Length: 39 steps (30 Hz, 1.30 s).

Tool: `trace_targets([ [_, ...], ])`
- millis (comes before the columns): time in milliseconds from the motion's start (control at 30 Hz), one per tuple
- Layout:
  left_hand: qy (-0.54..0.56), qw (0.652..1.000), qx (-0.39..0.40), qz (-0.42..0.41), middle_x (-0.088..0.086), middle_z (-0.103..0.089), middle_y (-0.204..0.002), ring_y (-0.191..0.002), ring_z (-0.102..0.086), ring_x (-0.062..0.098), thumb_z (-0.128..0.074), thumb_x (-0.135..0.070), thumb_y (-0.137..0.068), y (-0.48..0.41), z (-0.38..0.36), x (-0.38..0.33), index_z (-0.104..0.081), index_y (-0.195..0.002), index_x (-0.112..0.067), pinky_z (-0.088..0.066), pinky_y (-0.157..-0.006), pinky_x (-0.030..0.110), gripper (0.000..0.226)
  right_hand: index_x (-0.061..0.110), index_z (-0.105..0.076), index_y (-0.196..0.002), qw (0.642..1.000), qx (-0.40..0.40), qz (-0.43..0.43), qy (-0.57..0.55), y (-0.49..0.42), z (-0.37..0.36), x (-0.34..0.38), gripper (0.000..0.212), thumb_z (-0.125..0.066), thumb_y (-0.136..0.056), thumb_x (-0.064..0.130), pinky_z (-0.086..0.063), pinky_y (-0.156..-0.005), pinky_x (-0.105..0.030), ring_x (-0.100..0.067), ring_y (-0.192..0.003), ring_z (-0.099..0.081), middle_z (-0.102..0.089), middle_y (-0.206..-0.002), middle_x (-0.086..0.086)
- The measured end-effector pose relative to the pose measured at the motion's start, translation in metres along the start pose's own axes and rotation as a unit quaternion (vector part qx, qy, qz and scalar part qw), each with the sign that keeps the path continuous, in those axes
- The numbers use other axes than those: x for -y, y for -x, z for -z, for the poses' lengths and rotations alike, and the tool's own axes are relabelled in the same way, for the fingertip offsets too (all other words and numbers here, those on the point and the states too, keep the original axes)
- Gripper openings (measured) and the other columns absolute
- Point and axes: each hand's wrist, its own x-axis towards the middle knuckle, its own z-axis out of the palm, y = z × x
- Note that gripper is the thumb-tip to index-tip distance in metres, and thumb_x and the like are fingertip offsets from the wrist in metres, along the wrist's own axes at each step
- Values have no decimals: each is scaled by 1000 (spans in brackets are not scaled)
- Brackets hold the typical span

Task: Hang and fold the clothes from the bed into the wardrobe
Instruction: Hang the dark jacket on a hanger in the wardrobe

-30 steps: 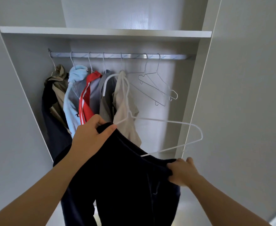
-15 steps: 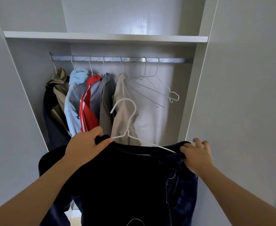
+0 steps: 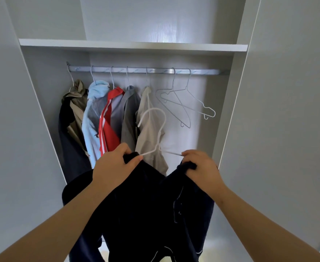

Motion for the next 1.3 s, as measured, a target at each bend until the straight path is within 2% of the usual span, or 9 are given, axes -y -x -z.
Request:
trace_targets([
  [167,62,998,-6,0,-14,-60,-66,-65,-55,-2,-63,-51,-74,5,5,-2,-55,-75,-30,-37,-56,17,23,35,-42,-128,987,-5,-111,112,-2,1,5,68,-69,-66,34,-20,-106,-38,-17,-119,-42,-49,-128,10],
  [233,61,998,-1,-16,-14,-61,-67,-67,-56,-2,-64,-52,-74,5,8,-5,-56,-77,-30,-42,-59,19,23,36,-48,-112,982,40,-163,83,-3,1,5,45,-63,-70,42,-34,-100,-35,-15,-92,-56,-61,-90,13],
  [300,41,998,10,-41,-13,-62,-69,-68,-56,0,-63,-51,-76,5,8,-8,-55,-80,-30,-43,-61,18,23,34,-49,-78,980,56,-170,85,-1,-4,7,13,-59,-75,40,-47,-71,-28,-13,-69,-56,-56,-64,11],
  [367,18,997,25,-69,-11,-62,-70,-67,-56,1,-61,-50,-80,5,8,-7,-54,-85,-29,-40,-58,14,23,29,-43,-63,982,41,-158,94,1,-6,7,23,-60,-75,39,-37,-51,-22,-8,-58,-51,-53,-57,9],
  [467,-23,992,58,-112,-13,-62,-73,-65,-54,2,-54,-51,-84,7,9,5,-56,-95,-31,-38,-58,14,24,27,-43,-60,983,-4,-160,85,2,-2,5,29,-66,-72,39,-34,-48,-20,-3,-55,-47,-52,-56,9],
  [767,-110,985,72,-116,-12,-65,-89,-84,-60,11,-47,-46,-90,-11,21,31,-62,-101,-30,-48,-82,36,25,24,-50,-62,978,-59,-200,23,1,4,-1,25,-70,-74,32,-44,-55,-25,-7,-59,-53,-56,-58,8],
  [867,-131,966,83,-206,-12,-56,-75,-72,-53,8,-39,-48,-91,-6,9,12,-56,-90,-26,-39,-63,21,29,23,-46,-59,981,-60,-184,17,-4,0,7,29,-72,-72,30,-42,-54,-25,-7,-58,-50,-54,-57,8],
  [1000,-143,967,89,-194,-8,-54,-68,-61,-48,7,-5,-71,-79,-7,8,2,-55,-87,-25,-26,-48,16,68,23,-50,-64,988,-50,-145,-26,-6,3,8,24,-73,-72,20,-41,-54,-21,-9,-60,-51,-55,-61,7],
  [1300,-37,992,-14,-120,-7,-64,-73,-67,-53,8,-53,-36,-91,-21,12,8,-69,-89,-22,-36,-57,17,22,28,-50,-88,977,-47,-207,14,-3,29,-15,26,-57,-80,4,-42,-93,-39,-19,-83,-54,-49,-72,17],
])
